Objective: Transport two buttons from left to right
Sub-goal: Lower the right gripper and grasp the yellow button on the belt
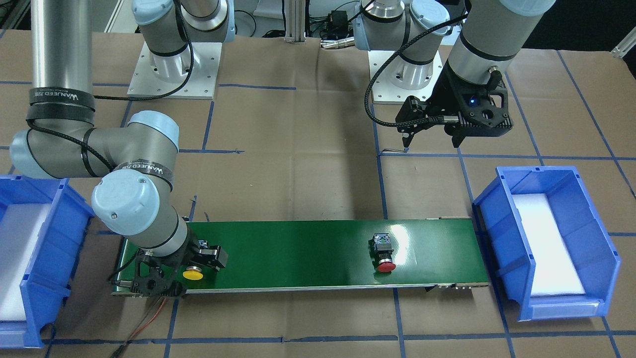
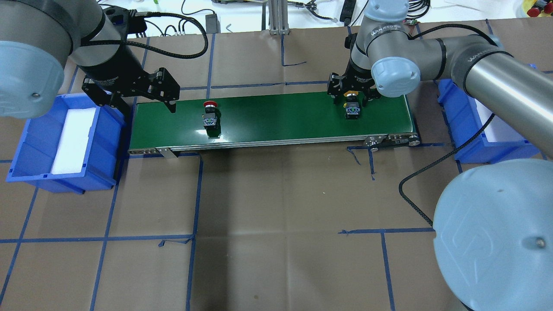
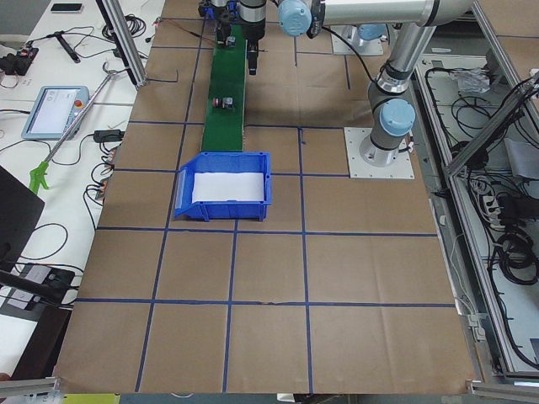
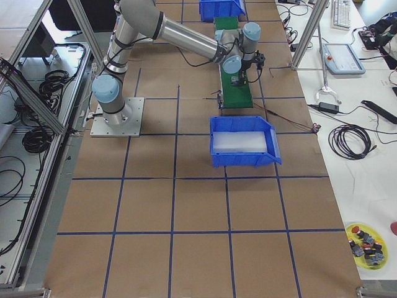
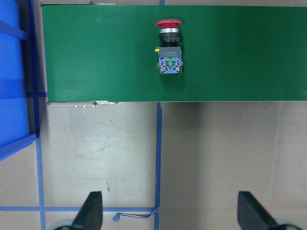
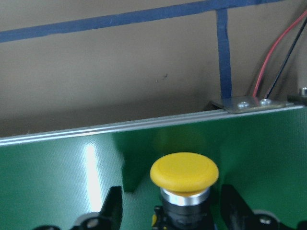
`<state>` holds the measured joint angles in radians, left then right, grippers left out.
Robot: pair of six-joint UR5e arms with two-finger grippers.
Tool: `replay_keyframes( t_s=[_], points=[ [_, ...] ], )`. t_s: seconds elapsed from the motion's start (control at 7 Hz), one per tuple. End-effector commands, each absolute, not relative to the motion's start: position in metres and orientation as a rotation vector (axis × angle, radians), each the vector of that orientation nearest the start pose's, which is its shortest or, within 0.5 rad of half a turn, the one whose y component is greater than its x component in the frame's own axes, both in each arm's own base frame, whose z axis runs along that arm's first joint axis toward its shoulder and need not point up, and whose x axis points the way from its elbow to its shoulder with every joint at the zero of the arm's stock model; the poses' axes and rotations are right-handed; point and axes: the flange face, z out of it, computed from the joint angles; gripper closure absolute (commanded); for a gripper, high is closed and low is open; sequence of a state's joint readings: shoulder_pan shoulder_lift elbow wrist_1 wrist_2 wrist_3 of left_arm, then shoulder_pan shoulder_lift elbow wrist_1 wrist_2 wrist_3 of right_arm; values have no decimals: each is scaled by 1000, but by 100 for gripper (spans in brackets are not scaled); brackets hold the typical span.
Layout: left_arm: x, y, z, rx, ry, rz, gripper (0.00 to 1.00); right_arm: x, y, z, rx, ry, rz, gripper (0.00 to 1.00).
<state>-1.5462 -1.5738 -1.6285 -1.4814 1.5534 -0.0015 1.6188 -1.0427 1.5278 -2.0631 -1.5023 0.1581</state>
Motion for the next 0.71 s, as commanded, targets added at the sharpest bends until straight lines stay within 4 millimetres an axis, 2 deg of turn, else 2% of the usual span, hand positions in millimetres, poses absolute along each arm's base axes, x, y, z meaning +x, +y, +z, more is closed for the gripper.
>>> replay_keyframes(
  t_s=[0.0, 0.14, 0.29, 0.43, 0.57],
  points=[
    [-122, -499, 467, -43, 3156, -49, 0, 167, -651, 257, 112, 3098, 1, 95],
    [-117, -500, 468, -53, 3154, -51, 0, 158, -644, 275, 94, 3146, 14, 96],
    [-109, -503, 468, -72, 3153, -49, 0, 141, -636, 307, 85, 3162, 28, 96],
    [-108, -503, 468, -72, 3152, -49, 0, 110, -630, 352, 90, 3157, -2, 96],
    [-108, -503, 468, -75, 3152, -51, 0, 69, -621, 394, 56, 3160, 0, 95]
  ],
)
